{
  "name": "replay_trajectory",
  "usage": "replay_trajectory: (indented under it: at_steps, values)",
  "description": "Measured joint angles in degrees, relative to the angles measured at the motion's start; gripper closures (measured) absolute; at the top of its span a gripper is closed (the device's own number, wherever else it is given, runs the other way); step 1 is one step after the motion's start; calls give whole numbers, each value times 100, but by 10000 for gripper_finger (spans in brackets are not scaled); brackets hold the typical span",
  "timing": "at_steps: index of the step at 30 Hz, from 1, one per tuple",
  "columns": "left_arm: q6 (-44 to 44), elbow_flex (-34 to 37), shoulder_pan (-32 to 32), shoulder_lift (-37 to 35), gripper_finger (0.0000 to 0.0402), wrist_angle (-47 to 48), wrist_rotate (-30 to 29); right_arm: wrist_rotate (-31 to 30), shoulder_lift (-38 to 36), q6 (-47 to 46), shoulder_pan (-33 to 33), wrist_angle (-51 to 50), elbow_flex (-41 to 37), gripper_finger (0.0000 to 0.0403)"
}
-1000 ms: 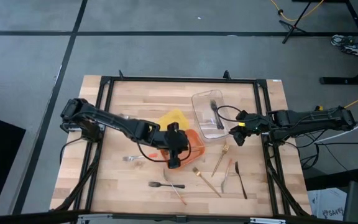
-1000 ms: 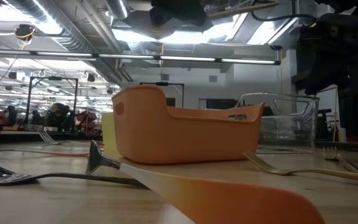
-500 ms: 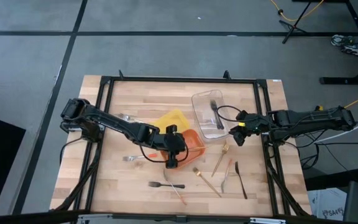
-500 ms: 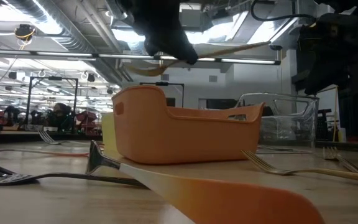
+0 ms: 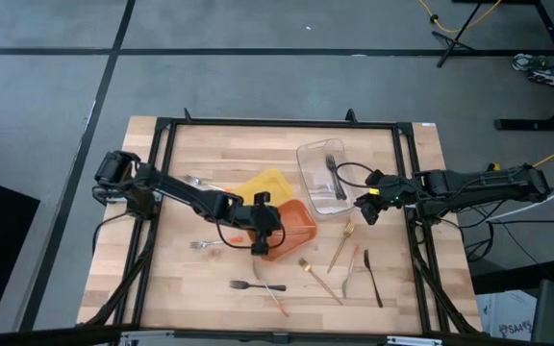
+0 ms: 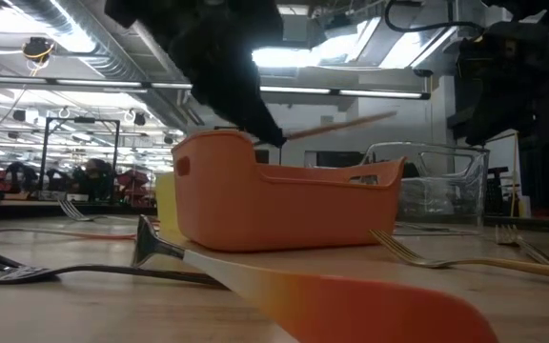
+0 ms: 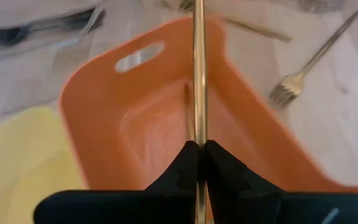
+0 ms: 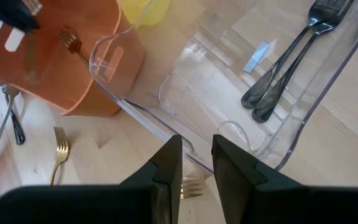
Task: Sort silverware by color (type)
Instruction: Put the gold fork into the orange bin, then put the orange fork into the yellow bin
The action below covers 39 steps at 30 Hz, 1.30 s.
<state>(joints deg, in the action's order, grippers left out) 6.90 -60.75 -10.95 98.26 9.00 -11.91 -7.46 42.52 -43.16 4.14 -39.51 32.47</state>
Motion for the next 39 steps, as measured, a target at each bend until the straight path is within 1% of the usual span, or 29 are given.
replay_trajectory:
  at_steps: [6, 14, 26, 39]
  values:
    - [0, 167, 194, 0, 393, 17, 95, 0, 0, 0, 0, 0, 0, 323]
    - [-2, 194, 243, 0, 392, 24, 257, -2, 0, 0, 0, 0, 0, 323]
    - [-2, 194, 233, 0, 359, 39, 259, -2, 0, 3, 0, 0, 0, 323]
    - [-2, 194, 235, 0, 356, 37, 237, -2, 0, 3, 0, 0, 0, 323]
